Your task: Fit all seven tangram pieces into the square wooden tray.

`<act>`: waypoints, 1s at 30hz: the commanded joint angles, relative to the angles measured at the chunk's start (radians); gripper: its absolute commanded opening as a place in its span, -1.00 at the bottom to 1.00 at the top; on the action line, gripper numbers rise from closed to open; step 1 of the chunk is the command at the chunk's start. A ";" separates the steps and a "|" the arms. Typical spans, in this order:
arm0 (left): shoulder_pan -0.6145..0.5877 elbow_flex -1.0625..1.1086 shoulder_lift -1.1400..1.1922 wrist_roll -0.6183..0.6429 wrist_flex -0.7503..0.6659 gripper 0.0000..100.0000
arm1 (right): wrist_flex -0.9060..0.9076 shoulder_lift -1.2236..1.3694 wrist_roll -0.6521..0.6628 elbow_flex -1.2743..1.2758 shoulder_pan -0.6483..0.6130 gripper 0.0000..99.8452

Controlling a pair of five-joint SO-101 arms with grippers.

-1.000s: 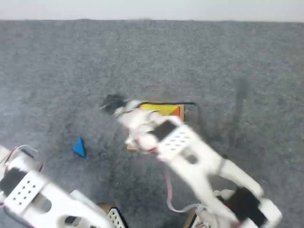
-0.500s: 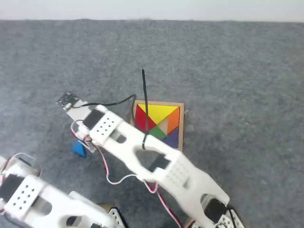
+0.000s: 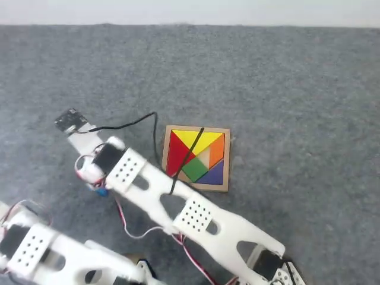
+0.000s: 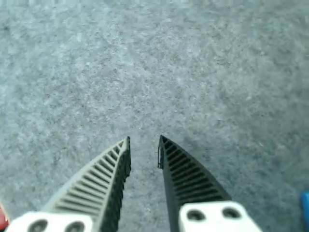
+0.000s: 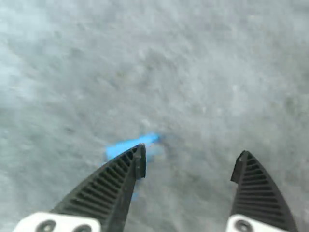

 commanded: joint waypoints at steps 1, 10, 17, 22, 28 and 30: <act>-0.038 -0.008 -0.028 -0.029 0.003 -0.80 | -0.091 -0.035 -0.021 -0.021 -0.047 -0.40; -0.041 0.002 -0.028 -0.031 -0.011 -0.80 | -0.108 -0.051 -0.135 0.143 -0.051 -0.40; -0.035 0.010 -0.028 -0.031 -0.011 -0.80 | -0.082 -0.041 -0.163 0.178 -0.051 -0.40; -0.034 0.012 -0.028 -0.031 -0.011 -0.80 | -0.071 -0.053 -0.163 0.216 -0.051 -0.40; -0.034 0.012 -0.028 -0.031 -0.011 -0.80 | -0.012 -0.059 -0.201 0.216 -0.045 -0.55; -0.034 0.012 -0.028 -0.031 -0.011 -0.80 | 0.005 -0.067 -0.201 0.218 -0.039 -0.65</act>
